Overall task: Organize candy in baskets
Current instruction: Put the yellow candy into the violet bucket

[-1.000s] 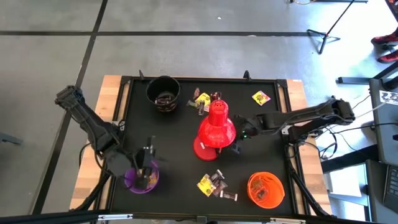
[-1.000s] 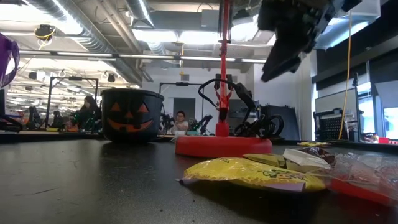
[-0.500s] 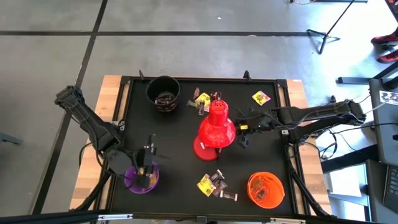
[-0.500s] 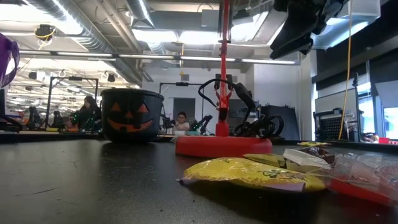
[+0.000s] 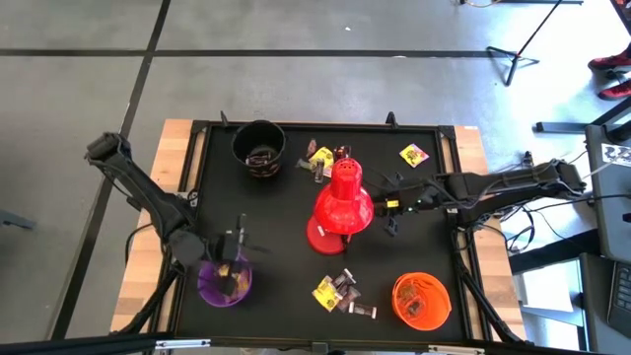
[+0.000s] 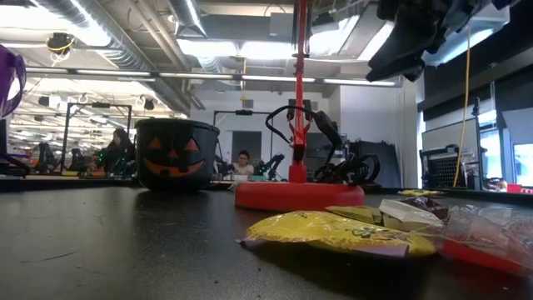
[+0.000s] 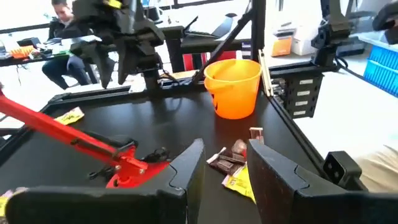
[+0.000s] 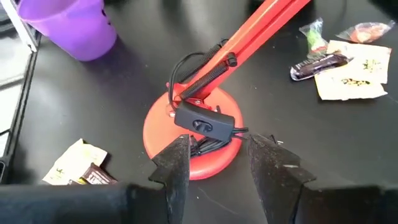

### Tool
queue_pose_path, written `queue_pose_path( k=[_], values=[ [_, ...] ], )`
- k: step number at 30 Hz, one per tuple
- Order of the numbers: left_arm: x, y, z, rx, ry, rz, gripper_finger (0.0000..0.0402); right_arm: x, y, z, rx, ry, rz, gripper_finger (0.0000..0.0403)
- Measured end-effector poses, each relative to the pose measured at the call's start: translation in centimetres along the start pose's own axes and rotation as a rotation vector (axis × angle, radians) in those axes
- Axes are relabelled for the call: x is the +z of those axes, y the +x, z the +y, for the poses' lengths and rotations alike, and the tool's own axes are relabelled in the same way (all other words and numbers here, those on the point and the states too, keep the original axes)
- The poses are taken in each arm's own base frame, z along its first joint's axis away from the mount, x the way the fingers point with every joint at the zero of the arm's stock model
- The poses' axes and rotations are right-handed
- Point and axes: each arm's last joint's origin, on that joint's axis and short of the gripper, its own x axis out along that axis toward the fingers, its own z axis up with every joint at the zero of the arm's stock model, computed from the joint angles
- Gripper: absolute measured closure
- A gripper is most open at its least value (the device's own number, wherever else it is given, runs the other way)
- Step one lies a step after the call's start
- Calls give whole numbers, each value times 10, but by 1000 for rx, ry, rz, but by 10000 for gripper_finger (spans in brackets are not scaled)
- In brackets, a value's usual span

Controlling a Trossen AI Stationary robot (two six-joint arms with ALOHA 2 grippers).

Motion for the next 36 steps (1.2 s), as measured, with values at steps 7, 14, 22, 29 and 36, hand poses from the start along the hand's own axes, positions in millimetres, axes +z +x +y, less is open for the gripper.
queue_pose_path(
  k=[7, 14, 22, 29, 36],
  values=[
    [-2, -18, 16, 46, -41, -56, 292, -23, -13, -13, -69, 71, -37, 244],
    [-4, -21, 20, 95, -76, -65, 292, -50, -13, -28, -274, 208, 40, 244],
    [-3, -21, 20, 94, -91, -71, 292, -59, -9, -35, -440, 224, 55, 244],
    [-4, -21, 20, 94, -108, -71, 292, -61, 0, -48, -521, 280, 127, 244],
    [-4, -21, 20, 94, -126, -68, 292, -64, 7, -71, -606, 354, 232, 244]
  ],
)
